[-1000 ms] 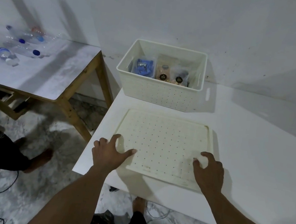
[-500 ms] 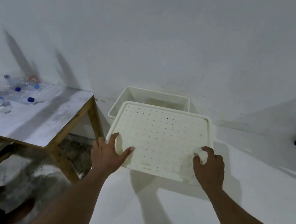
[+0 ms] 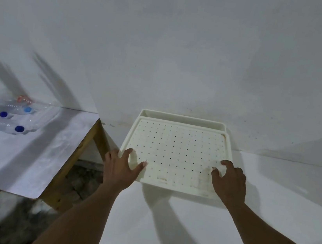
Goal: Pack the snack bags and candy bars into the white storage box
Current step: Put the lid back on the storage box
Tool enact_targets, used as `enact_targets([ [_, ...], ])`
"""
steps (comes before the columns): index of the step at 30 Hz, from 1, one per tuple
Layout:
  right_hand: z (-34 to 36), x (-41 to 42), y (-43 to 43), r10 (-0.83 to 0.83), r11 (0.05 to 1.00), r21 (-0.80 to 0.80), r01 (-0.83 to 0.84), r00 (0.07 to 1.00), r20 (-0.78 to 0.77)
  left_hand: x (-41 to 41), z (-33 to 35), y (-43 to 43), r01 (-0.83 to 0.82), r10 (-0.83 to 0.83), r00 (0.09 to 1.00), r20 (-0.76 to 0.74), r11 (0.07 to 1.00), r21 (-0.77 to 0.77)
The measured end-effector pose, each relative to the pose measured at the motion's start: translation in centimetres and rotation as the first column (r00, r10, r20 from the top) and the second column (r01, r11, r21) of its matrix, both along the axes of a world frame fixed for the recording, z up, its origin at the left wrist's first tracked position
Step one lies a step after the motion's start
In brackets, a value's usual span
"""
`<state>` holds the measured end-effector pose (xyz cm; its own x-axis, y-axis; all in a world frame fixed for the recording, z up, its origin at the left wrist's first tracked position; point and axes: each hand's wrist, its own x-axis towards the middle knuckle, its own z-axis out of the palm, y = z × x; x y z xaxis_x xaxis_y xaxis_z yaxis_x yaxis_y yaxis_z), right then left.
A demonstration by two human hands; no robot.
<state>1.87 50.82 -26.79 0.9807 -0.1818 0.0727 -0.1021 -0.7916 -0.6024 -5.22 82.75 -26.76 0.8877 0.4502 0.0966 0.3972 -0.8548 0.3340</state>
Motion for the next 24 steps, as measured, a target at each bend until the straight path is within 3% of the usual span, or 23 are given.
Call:
enact_targets([
  [3, 0.1, 2.9, 1.5, -0.032, 0.999, -0.041, 0.031, 0.999, -0.023, 2.8, -0.3, 1.2, 0.072, -0.073, 0.997, 0.025, 0.997, 0.037],
  [9, -1.0, 6.6, 2.4, -0.047, 0.989, -0.144, 0.043, 0.999, -0.023, 7.4, -1.0, 2.1, 0.117, -0.117, 0.989, -0.094, 0.993, -0.012],
  [12, -1.5, 6.7, 2.4, -0.027, 0.960, -0.278, 0.030, 1.000, 0.015, 7.5, -1.2, 1.5, 0.115, -0.110, 0.985, -0.130, 0.993, 0.031],
  [17, -1.5, 6.8, 3.2, 0.227, 0.826, -0.531, -0.190, 0.974, 0.005, 7.5, -0.8, 1.4, 0.244, -0.222, 0.957, -0.188, 0.964, 0.102],
  [24, -0.3, 3.7, 5.5, 0.364, 0.810, -0.415, -0.414, 0.910, -0.198, 6.4, 0.2, -4.4, 0.419, -0.404, 0.870, -0.281, 0.908, -0.010],
])
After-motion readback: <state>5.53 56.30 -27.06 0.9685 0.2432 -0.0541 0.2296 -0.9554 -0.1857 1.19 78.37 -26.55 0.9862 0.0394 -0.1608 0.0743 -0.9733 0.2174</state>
